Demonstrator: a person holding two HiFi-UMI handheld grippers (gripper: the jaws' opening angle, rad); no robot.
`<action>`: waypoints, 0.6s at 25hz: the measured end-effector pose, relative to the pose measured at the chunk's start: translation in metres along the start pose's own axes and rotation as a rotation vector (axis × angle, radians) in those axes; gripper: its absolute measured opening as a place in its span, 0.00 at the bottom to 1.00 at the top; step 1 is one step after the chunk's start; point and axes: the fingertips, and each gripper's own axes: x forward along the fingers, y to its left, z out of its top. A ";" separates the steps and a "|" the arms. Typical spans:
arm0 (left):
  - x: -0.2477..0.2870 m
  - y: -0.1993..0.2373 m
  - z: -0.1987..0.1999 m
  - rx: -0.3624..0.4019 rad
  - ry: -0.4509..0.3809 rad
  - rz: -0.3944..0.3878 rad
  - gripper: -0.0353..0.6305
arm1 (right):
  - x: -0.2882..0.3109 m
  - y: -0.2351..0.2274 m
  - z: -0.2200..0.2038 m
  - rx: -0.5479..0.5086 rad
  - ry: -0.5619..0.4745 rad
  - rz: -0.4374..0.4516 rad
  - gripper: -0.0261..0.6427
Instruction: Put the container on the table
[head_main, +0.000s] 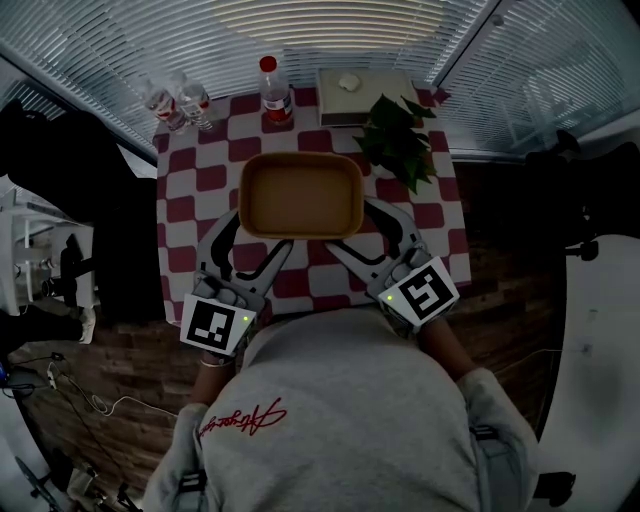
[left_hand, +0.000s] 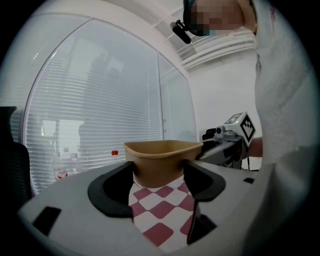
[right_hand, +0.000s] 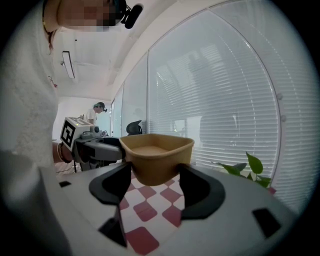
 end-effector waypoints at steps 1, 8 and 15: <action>0.000 0.000 -0.001 -0.001 0.002 0.000 0.53 | 0.000 0.000 -0.001 0.002 0.001 -0.001 0.50; 0.002 -0.001 -0.004 -0.009 0.013 0.000 0.53 | 0.001 -0.002 -0.003 0.022 -0.002 -0.003 0.50; 0.004 -0.001 -0.010 -0.006 0.020 0.002 0.53 | 0.002 -0.004 -0.013 0.032 0.015 -0.008 0.50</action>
